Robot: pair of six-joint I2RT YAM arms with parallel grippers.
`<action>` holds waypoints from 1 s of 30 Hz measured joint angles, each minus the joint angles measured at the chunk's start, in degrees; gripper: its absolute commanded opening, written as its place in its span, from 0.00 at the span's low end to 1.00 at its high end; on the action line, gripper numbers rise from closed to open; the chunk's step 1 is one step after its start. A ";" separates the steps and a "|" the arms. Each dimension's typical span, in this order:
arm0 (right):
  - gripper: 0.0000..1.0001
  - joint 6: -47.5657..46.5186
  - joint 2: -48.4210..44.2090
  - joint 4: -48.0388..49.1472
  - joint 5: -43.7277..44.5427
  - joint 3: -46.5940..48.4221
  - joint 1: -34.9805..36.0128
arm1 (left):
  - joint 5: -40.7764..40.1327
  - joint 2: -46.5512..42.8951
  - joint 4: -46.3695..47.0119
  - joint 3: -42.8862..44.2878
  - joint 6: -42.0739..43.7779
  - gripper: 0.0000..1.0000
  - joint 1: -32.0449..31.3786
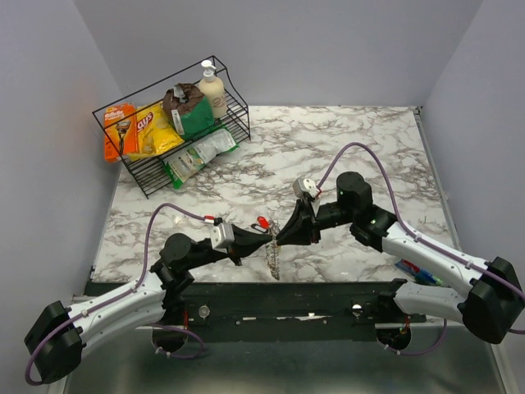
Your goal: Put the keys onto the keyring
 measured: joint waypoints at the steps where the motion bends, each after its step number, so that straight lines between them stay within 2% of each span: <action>1: 0.27 0.00 -0.26 0.00 0.28 -0.22 0.00 | 0.02 -0.07 -0.02 0.00 0.02 0.00 0.00; 13: 0.34 -0.04 -5.46 -0.31 4.35 -0.98 0.00 | 0.02 -2.25 -1.88 0.00 0.50 0.00 0.00; 17: 0.36 -0.07 -4.87 -0.28 4.50 -0.98 0.00 | 0.17 -2.14 -2.29 0.09 0.50 0.00 0.00; 22: 0.46 0.11 -2.78 -0.24 4.39 -0.98 0.00 | 0.50 -1.79 -2.69 1.09 0.55 0.00 0.00; 30: 0.49 0.48 -2.43 0.63 4.13 -0.98 0.00 | 0.94 -1.05 -2.69 1.84 0.68 0.00 0.00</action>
